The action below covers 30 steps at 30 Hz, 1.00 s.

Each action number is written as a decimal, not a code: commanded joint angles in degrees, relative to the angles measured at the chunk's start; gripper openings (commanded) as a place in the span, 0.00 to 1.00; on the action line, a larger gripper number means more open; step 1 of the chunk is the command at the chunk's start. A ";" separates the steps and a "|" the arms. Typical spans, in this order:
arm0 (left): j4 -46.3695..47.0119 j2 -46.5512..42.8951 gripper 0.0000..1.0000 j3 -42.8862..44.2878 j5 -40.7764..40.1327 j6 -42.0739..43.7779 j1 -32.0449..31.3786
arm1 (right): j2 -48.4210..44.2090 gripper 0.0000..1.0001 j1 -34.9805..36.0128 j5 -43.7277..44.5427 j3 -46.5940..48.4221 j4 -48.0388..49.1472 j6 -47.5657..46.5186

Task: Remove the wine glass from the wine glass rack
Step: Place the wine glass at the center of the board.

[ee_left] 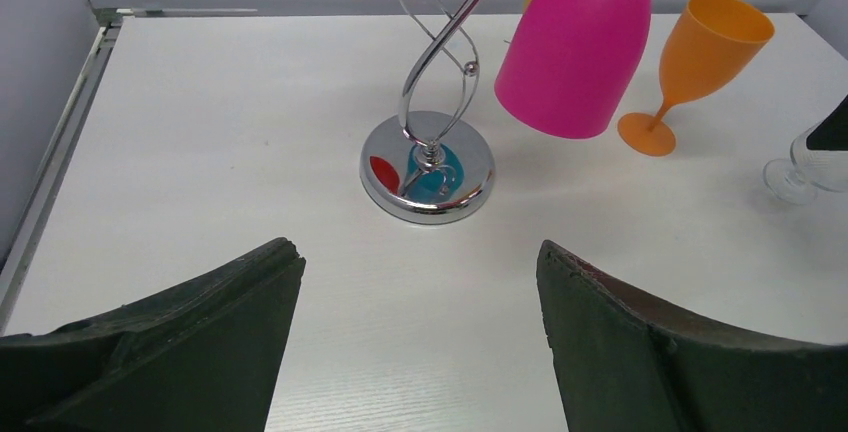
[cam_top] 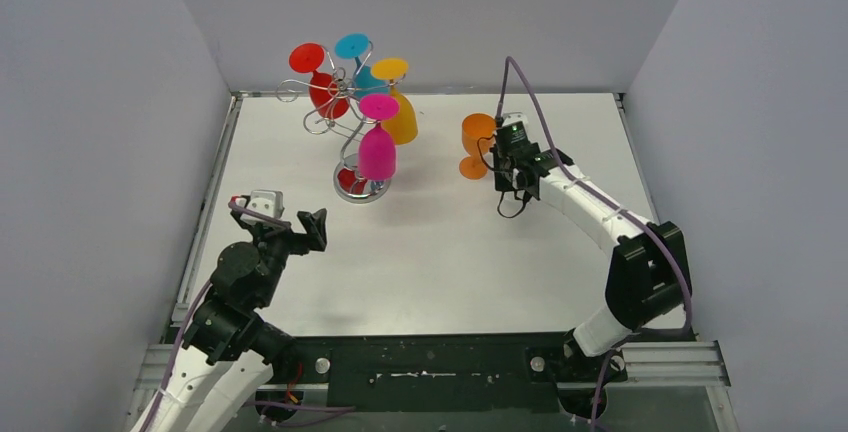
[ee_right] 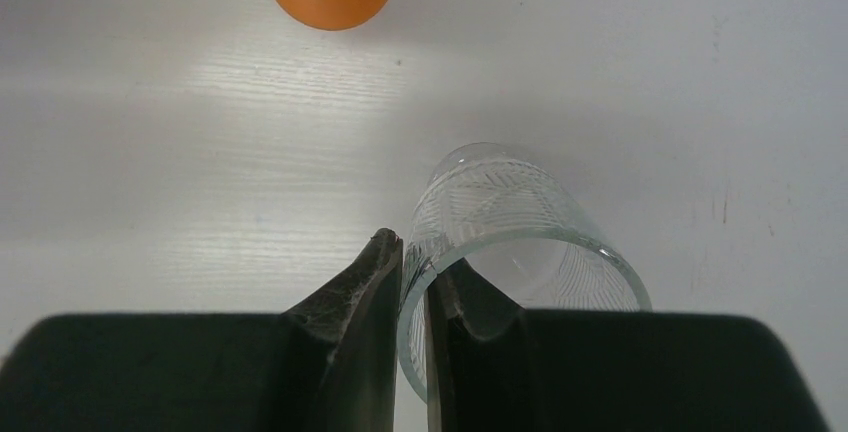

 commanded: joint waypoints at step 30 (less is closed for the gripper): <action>2.54 3.34 0.86 -1.69 9.01 -2.46 11.01 | 19.91 0.28 -7.34 -1.99 15.20 7.90 -5.94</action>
